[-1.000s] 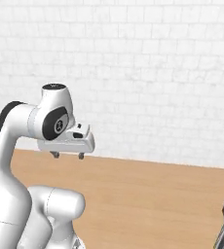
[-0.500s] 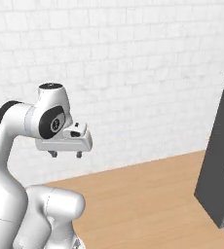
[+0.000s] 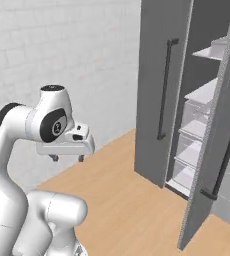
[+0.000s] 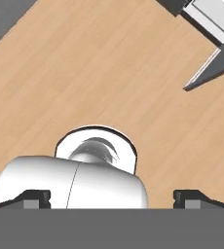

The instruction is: Place one potato and one steak in each tupperware on the nearby counter, to pack two identical lunches.

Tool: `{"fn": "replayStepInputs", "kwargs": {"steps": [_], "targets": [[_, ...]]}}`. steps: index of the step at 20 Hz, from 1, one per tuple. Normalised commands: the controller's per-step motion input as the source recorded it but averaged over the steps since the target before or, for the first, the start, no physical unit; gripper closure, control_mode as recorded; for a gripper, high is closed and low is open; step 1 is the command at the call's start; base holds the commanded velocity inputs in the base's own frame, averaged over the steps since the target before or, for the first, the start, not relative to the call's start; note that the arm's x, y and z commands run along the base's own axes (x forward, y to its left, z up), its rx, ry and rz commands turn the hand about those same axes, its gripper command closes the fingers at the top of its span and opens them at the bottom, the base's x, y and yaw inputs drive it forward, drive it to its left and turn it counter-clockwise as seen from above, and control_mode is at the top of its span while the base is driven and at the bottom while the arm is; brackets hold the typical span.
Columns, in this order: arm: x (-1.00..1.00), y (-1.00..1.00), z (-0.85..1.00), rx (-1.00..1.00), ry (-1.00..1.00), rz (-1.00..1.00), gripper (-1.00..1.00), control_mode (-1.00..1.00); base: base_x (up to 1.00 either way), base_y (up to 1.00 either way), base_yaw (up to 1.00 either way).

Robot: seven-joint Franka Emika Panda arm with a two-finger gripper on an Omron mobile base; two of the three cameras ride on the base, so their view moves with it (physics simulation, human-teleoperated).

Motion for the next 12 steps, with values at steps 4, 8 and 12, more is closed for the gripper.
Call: {"fn": "replayStepInputs", "kwargs": {"steps": [4, 8, 12], "targets": [[0.0, 0.0, 0.0, 0.0, 0.0, 0.0, -1.0, 1.0, 0.0, 0.26, -0.89], [0.0, 0.0, 0.0, 0.0, 0.0, 0.0, -1.0, 1.0, -0.06, 0.6, -0.67], [0.0, 0.0, 0.0, 0.0, 0.0, 0.0, -1.0, 1.0, 0.6, 0.93, -0.33]]}}
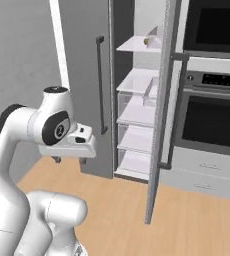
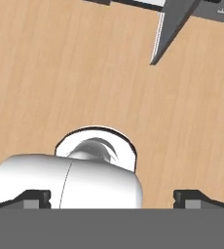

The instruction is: Place one potato and one steak in each tupperware on the nearby counter, to pack two identical lunches.

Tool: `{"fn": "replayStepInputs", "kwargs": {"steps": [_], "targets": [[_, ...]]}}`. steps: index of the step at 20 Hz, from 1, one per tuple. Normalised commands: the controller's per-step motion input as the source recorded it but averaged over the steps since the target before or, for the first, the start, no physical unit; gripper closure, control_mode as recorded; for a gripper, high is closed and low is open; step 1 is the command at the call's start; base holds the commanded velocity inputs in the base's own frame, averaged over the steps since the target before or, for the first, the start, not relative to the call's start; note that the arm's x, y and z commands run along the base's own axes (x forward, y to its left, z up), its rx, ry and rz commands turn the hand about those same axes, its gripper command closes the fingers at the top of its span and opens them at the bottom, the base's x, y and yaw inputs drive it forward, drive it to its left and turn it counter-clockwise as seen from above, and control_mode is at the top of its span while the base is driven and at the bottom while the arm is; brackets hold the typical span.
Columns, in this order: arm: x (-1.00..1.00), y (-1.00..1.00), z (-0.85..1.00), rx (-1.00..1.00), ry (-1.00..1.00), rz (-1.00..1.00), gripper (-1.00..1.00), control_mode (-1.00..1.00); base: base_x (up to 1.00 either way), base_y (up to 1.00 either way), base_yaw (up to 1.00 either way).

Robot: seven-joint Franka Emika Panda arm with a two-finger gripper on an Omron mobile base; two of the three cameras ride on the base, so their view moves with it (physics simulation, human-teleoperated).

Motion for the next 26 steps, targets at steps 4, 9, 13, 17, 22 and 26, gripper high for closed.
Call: {"fn": "replayStepInputs", "kwargs": {"steps": [4, 9, 13, 17, 22, 26], "targets": [[0.0, 0.0, 0.0, 0.0, 0.0, 0.0, -1.0, 1.0, 1.0, 0.68, -0.39], [0.0, 0.0, 0.0, 0.0, 0.0, 0.0, -1.0, 1.0, 1.0, -0.1, -0.23], [0.0, 0.0, 0.0, 0.0, 0.0, 0.0, -1.0, 1.0, 1.0, -0.01, 0.14], [0.0, 0.0, 0.0, 0.0, 0.0, 0.0, -1.0, 1.0, 1.0, -0.12, 0.34], [0.0, 0.0, 0.0, 0.0, 0.0, 0.0, -1.0, 1.0, 0.81, -0.43, 0.15], [0.0, 0.0, 0.0, 0.0, 0.0, 0.0, -1.0, 1.0, 0.54, -0.43, -0.05]]}}
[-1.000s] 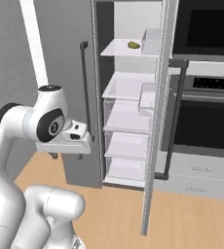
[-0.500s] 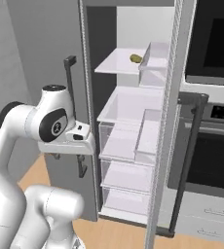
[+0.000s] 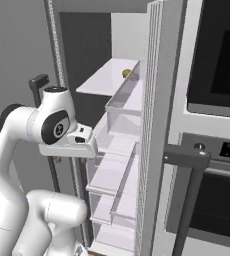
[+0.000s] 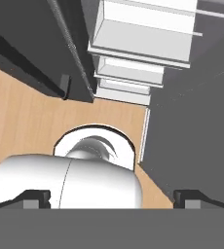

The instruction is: Place one potato and one steak in each tupperware on the nearby counter, to pack two identical lunches.

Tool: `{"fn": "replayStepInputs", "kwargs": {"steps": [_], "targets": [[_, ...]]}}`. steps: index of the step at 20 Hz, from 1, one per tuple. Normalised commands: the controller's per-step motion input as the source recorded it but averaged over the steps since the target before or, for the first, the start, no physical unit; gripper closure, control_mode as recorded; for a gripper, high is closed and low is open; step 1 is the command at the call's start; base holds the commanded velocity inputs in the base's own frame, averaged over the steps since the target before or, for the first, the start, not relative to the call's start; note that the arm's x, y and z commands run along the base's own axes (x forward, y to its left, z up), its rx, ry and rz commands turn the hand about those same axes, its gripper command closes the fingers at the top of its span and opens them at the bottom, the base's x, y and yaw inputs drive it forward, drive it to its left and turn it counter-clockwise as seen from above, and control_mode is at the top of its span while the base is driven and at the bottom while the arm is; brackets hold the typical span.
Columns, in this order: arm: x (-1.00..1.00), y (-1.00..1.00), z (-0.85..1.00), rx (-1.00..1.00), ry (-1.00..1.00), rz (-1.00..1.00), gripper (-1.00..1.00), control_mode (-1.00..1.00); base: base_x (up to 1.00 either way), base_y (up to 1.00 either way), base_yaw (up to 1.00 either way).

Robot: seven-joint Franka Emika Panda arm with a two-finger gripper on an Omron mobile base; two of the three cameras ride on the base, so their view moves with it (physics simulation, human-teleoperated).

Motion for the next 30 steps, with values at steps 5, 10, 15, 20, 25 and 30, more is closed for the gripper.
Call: {"fn": "replayStepInputs", "kwargs": {"steps": [5, 10, 15, 20, 25, 30], "targets": [[0.0, 0.0, 0.0, 0.0, 0.0, 0.0, -1.0, 1.0, 0.07, -0.31, -0.08], [0.0, 0.0, 0.0, 0.0, 0.0, 0.0, -1.0, 1.0, 0.06, 0.03, -0.24], [0.0, 0.0, 0.0, 0.0, 0.0, 0.0, -1.0, 1.0, 0.26, 0.0, -0.16], [0.0, 0.0, 0.0, 0.0, 0.0, 0.0, -1.0, 1.0, 0.43, 0.06, 0.0], [0.0, 0.0, 0.0, 0.0, 0.0, 0.0, -1.0, 1.0, 0.26, 0.12, 0.0], [0.0, 0.0, 0.0, 0.0, 0.0, 0.0, -1.0, 1.0, 0.0, 0.0, 0.0]]}}
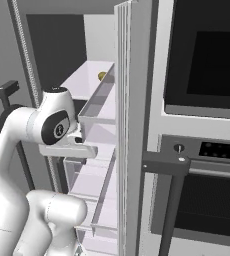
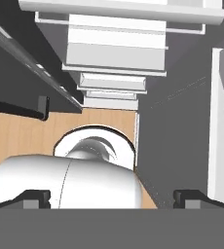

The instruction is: Place one potato and one steak in each tupperware on the nearby counter, to pack two identical lunches.

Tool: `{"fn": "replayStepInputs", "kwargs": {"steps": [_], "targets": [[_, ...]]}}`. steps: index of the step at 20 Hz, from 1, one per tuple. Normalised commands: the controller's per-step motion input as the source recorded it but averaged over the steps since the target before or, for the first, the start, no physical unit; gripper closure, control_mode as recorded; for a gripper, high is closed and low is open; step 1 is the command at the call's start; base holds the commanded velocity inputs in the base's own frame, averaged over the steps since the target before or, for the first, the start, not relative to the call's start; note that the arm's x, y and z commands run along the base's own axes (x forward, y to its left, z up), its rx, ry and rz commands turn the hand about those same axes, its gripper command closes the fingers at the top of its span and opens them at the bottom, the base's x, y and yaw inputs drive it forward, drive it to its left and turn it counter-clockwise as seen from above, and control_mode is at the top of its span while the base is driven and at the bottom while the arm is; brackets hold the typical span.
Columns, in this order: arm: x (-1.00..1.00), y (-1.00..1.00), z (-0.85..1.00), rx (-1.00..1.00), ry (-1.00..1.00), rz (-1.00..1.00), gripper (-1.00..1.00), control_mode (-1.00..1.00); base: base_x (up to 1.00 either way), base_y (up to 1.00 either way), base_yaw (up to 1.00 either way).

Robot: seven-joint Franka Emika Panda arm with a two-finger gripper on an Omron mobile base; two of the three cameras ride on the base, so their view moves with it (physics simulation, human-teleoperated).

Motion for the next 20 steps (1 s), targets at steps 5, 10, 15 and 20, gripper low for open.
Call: {"fn": "replayStepInputs", "kwargs": {"steps": [5, 10, 15, 20], "targets": [[-0.01, 0.04, 0.22, 0.0, -0.47, 0.01, -1.0, -1.0, 0.0, 0.0, 0.0], [0.05, 0.3, 0.71, 0.0, -0.73, 0.01, -1.0, -1.0, 0.0, 0.0, 0.0], [0.65, 0.17, 1.0, 0.0, -0.43, 0.0, -1.0, -1.0, 0.0, 0.0, 0.0], [0.77, 0.0, 1.0, 0.0, -0.11, -0.03, -1.0, -1.0, 0.0, 0.0, 0.0]]}}
